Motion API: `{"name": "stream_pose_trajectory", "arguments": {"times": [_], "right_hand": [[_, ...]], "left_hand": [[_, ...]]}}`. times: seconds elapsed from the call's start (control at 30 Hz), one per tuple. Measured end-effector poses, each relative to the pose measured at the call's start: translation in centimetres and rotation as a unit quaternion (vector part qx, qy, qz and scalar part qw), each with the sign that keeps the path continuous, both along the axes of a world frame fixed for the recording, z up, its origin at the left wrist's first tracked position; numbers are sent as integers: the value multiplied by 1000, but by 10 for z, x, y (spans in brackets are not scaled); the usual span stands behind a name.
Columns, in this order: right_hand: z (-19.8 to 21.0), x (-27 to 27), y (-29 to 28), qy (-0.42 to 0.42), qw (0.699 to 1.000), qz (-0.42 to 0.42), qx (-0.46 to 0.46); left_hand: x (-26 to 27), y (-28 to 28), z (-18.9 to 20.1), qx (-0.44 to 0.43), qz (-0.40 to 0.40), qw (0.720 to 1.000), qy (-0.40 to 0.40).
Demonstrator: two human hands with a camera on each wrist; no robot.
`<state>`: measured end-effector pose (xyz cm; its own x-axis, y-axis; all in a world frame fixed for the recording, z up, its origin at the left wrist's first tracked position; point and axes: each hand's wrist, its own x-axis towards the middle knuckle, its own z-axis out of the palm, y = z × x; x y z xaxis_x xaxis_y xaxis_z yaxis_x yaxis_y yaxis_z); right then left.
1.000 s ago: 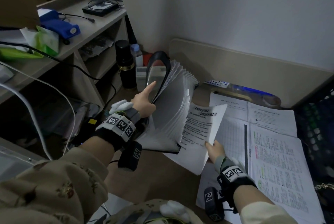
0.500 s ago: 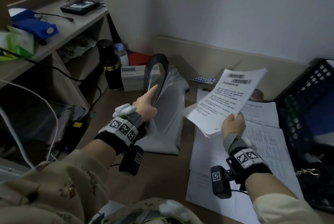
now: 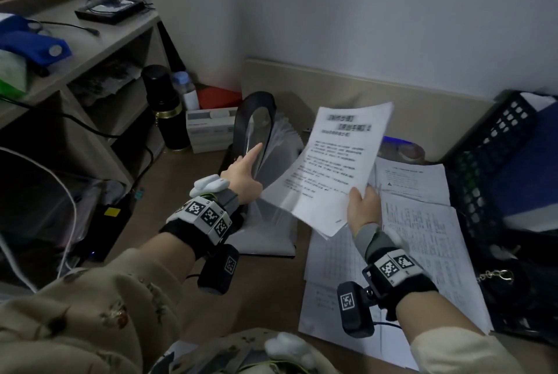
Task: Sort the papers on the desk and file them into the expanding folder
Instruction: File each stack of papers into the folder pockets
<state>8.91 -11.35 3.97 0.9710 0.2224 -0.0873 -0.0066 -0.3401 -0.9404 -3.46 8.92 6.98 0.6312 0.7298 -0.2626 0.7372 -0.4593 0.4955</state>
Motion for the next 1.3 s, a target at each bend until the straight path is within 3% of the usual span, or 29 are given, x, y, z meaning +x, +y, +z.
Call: {"name": "stream_pose_trajectory", "arguments": {"times": [0.13,0.33,0.6,0.97,1.3], "right_hand": [[-10,-9,4,56,995,75,-17],[-6,-4,-3,88,989,112,-40],[-7,-1,0,123,976,169,-65],[17,6,22,139,973,163,-91],[31,-5,67,161,955,224,-112]], "left_hand": [[-1,-3,1,9,6,1000,0],[3,3,-1,25,33,998,42],[-4,-2,11,0,27,1000,4],[-19,4,18,-14,-15,999,-27],[-31,14,26,-39,-28,997,-53]]}}
